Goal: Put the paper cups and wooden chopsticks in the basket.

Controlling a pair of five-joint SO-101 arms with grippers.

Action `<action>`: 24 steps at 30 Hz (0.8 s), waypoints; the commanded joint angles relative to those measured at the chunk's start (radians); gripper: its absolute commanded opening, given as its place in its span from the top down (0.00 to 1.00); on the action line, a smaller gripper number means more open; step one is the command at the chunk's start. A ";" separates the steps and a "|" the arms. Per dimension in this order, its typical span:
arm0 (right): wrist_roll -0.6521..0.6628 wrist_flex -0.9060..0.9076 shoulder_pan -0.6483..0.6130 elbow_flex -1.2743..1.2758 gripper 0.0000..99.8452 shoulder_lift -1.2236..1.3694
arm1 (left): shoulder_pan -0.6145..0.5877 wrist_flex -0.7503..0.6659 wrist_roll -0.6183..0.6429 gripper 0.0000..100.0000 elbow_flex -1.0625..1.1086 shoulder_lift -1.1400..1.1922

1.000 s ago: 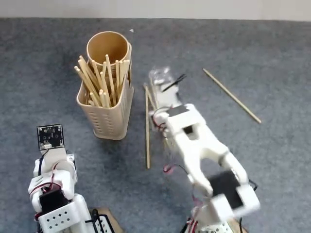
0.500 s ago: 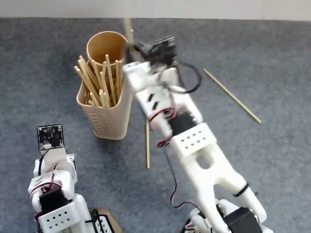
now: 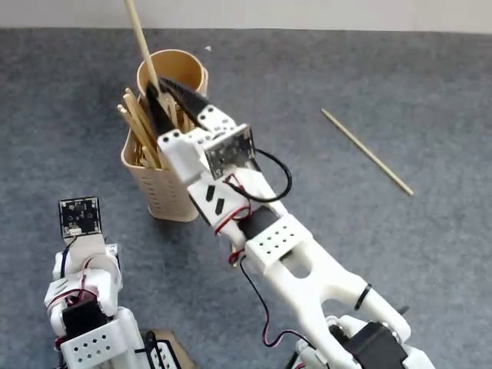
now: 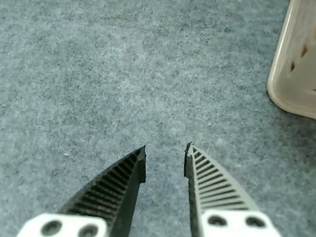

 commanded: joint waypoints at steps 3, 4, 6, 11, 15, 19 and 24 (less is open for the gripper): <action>0.011 -0.018 0.016 0.018 0.83 -0.008 | 0.015 0.005 -0.015 0.84 0.018 -0.005; 0.011 -0.018 0.018 0.018 0.84 -0.008 | 0.015 0.005 -0.015 0.84 0.018 -0.005; 0.011 -0.015 0.021 0.018 0.86 -0.021 | 0.015 0.005 -0.015 0.84 0.018 -0.005; 0.011 0.285 0.067 0.001 0.93 -0.202 | 0.015 0.005 -0.015 0.84 0.018 -0.005; 0.011 0.966 0.217 -0.048 0.94 -0.375 | 0.015 0.005 -0.015 0.84 0.018 -0.005; 0.011 1.334 0.337 -0.087 0.94 -0.361 | 0.015 0.005 -0.015 0.84 0.018 -0.007; 0.018 1.372 0.297 0.005 0.86 -0.205 | 0.016 0.005 -0.015 0.84 0.018 -0.007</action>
